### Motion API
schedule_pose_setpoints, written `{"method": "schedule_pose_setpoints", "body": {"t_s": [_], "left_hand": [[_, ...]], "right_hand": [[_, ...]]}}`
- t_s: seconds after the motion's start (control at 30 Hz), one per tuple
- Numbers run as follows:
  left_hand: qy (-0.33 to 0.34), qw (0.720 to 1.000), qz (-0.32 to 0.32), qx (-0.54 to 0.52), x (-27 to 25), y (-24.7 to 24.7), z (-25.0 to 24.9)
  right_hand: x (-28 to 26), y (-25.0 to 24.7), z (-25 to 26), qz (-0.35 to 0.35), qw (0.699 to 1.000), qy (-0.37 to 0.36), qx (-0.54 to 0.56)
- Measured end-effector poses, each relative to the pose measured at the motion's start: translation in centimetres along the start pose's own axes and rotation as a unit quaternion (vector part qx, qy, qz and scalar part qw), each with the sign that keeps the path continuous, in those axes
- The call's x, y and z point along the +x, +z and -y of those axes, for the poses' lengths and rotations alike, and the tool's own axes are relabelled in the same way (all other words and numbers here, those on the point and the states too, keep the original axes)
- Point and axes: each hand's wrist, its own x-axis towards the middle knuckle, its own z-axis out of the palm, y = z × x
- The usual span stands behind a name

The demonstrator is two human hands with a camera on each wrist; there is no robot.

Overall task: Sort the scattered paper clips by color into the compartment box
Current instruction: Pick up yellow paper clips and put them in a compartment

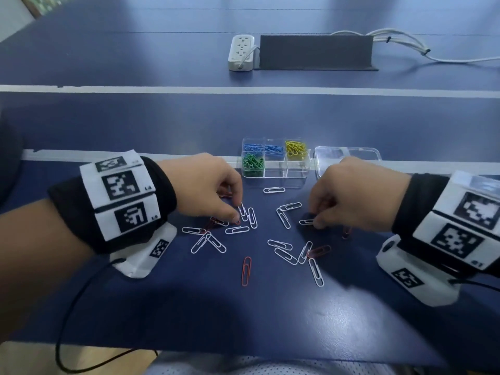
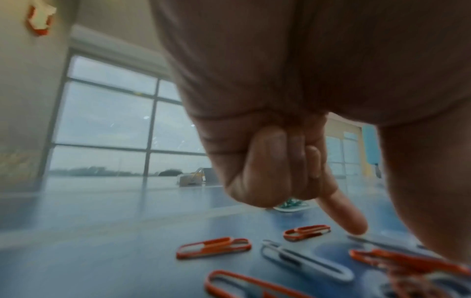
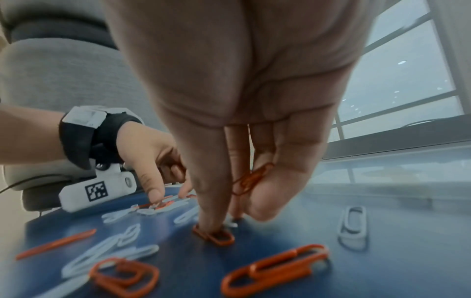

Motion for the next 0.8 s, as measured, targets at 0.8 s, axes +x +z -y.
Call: {"method": "schedule_pose_setpoints", "body": {"t_s": [0.8], "left_hand": [[-0.020, 0.999, 0.040, 0.022, -2.3, 0.2, 0.5]], "right_hand": [[-0.3, 0.2, 1.9, 0.033, 0.995, -0.056, -0.079]]}}
